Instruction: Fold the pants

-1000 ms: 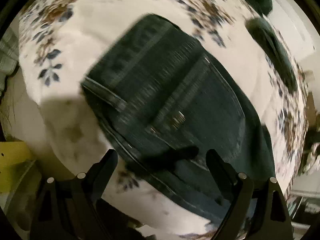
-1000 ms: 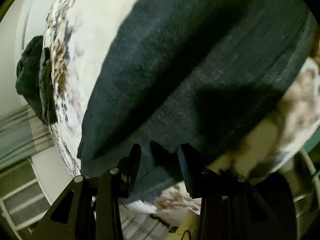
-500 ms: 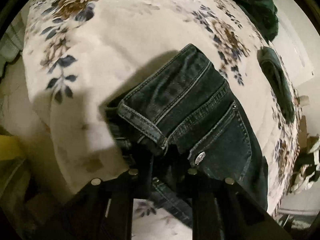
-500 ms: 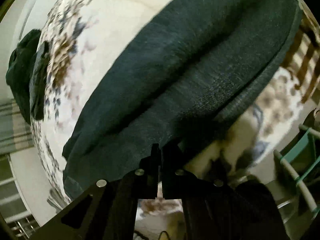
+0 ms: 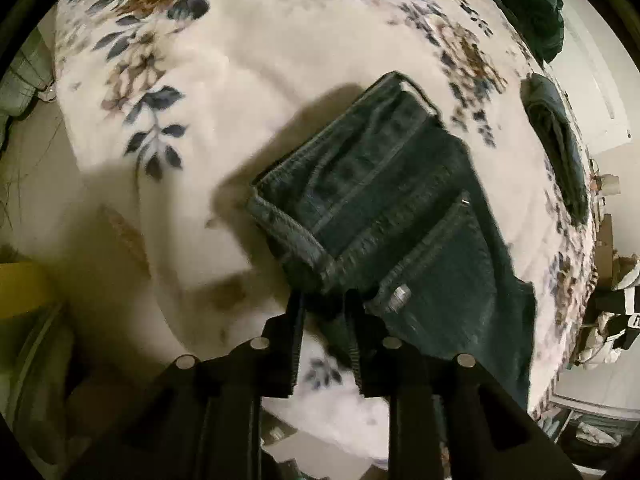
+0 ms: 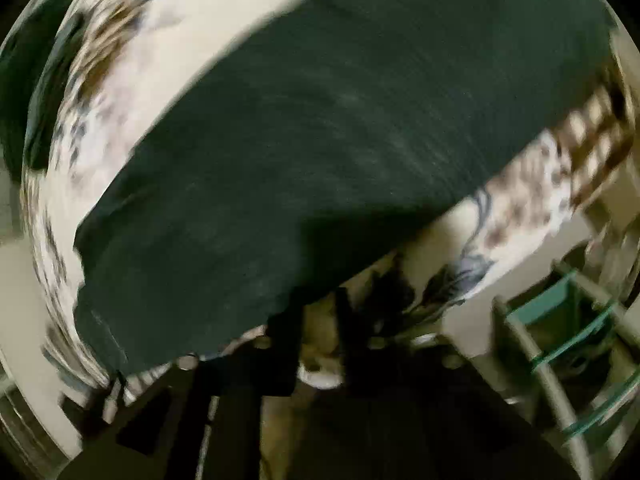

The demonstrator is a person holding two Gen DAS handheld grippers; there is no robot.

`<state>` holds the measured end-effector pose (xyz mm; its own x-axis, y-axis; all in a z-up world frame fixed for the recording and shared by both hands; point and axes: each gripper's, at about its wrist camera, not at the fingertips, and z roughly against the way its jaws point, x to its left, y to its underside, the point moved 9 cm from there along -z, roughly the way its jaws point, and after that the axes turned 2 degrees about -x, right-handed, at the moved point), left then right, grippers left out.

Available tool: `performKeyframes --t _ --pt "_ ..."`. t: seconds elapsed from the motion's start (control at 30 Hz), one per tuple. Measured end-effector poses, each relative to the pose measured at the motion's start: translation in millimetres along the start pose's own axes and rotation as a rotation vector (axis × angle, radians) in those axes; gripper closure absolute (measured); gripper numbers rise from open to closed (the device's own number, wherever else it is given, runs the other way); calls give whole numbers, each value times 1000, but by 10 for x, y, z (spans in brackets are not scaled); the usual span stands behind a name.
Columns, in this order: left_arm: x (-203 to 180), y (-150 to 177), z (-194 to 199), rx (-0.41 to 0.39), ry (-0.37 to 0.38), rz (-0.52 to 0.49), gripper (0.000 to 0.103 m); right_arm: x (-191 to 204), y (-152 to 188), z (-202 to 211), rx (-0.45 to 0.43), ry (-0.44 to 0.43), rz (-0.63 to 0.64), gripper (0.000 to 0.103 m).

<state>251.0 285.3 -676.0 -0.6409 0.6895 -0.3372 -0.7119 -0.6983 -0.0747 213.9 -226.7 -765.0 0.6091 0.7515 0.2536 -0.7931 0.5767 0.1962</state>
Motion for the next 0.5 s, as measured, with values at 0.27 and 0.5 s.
performKeyframes --t 0.27,0.5 --pt "-556 -177 182 -106 -136 -281 11 1794 -77 178 16 -137 413 47" --pt "-562 -371 -398 -48 -214 -371 11 3142 -468 -627 54 -88 585 47"
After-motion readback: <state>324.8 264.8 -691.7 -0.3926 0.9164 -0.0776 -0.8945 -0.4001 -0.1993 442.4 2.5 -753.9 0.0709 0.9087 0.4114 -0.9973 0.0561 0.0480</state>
